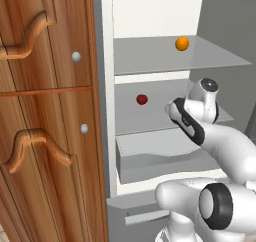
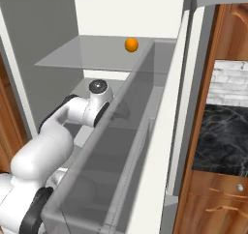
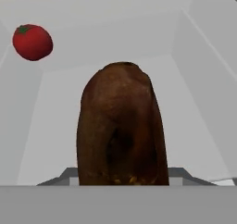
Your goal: Place the sweet potato in the correct fridge rack based on whether it is a fruit or vegetable. Finally, close the fridge door.
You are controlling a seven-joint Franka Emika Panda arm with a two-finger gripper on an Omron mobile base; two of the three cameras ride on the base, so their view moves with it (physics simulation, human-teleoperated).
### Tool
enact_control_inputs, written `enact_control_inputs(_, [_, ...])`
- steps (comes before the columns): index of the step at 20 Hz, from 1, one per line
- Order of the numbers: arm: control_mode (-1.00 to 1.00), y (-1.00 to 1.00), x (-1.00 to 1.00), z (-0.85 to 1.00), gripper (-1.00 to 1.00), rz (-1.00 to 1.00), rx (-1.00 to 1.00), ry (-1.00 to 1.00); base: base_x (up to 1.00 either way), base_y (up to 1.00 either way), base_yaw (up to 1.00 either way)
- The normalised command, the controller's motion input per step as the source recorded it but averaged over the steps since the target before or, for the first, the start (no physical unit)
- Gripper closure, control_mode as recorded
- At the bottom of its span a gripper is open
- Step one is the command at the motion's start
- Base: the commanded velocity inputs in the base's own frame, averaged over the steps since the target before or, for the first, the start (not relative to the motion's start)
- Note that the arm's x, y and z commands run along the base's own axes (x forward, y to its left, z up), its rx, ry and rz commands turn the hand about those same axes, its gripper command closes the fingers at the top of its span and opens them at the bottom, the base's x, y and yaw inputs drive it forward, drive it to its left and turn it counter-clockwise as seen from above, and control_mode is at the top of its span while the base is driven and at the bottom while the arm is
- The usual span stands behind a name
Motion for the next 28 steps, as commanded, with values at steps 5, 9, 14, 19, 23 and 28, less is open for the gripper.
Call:
enact_control_inputs(5, [-1.0, 0.0, 0.4, -0.03, 1.0, 0.0, 0.0, 0.0, 0.0, 0.0, 0.0])
enact_control_inputs(9, [-1.0, 0.0, 0.45, -0.05, 1.0, 0.0, 0.0, 0.0, 0.0, 0.0, 0.0])
enact_control_inputs(14, [-1.0, 0.0, 0.38, -0.35, 1.0, 0.0, -0.01, 0.0, 0.0, 0.0, 0.0])
enact_control_inputs(19, [-1.0, 0.0, 0.47, -0.26, 1.0, 0.0, -0.02, 0.0, 0.0, 0.0, 0.0])
enact_control_inputs(23, [-1.0, 0.0, 0.54, -0.21, 1.0, 0.0, -0.04, 0.0, 0.0, 0.0, 0.0])
enact_control_inputs(28, [-1.0, -0.03, 0.55, -0.19, 1.0, 0.0, 0.0, 0.0, 0.0, 0.0, 0.0])
